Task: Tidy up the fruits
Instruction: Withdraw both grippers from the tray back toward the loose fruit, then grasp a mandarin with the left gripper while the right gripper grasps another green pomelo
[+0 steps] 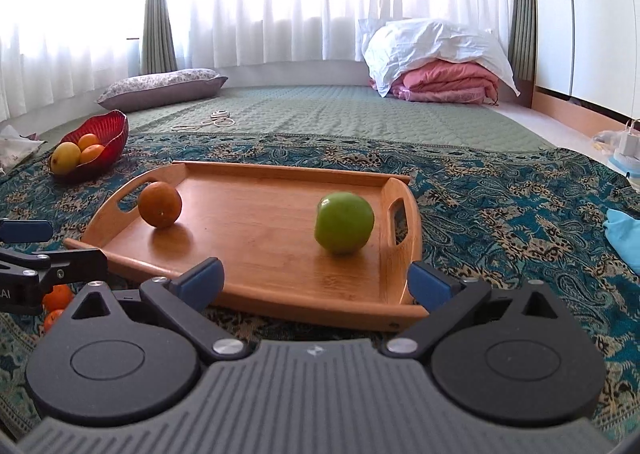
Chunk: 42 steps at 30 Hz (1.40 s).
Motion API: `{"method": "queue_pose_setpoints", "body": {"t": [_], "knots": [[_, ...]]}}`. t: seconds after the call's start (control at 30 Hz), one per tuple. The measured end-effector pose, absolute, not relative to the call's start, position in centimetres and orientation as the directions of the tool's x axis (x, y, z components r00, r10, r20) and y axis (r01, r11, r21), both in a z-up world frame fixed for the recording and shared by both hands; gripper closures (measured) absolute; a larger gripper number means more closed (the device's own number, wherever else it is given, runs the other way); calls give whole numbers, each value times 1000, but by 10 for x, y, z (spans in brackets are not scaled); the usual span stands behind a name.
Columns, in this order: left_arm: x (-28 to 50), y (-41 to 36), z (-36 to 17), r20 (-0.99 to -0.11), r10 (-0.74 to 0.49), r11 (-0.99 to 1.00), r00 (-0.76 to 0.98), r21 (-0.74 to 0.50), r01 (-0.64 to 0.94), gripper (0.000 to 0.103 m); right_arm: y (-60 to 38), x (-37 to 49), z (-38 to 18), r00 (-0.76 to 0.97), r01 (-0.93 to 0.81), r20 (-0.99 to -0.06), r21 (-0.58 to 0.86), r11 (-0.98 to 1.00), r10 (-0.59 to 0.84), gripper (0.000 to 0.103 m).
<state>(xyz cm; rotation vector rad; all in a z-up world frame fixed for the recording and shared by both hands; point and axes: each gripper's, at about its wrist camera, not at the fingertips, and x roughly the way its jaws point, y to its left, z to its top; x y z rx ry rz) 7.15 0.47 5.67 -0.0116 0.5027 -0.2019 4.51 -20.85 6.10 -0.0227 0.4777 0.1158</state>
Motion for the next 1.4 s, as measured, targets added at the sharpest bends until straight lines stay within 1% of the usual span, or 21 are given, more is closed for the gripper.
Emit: {"method": "queue_pose_setpoints", "body": {"t": [0.4, 0.67, 0.97, 1.23, 1.4], "knots": [[40, 5, 36, -452, -132, 990, 882, -22, 137, 0, -201, 1, 44, 932, -65, -361, -57, 996, 39, 0], [28, 0, 19, -464, -102, 992, 880, 13, 122, 0, -195, -18, 30, 949, -12, -314, -104, 995, -21, 0], [20, 4, 9, -483, -88, 996, 871, -14, 93, 0, -199, -33, 21, 949, 14, -312, -60, 998, -32, 0], [13, 7, 4, -487, -80, 996, 870, -14, 83, 0, -196, -44, 11, 945, 15, -324, -80, 997, -40, 0], [12, 9, 1, -494, -76, 997, 866, -20, 76, 1, -193, -46, 8, 938, -7, -347, -67, 998, -17, 0]]}}
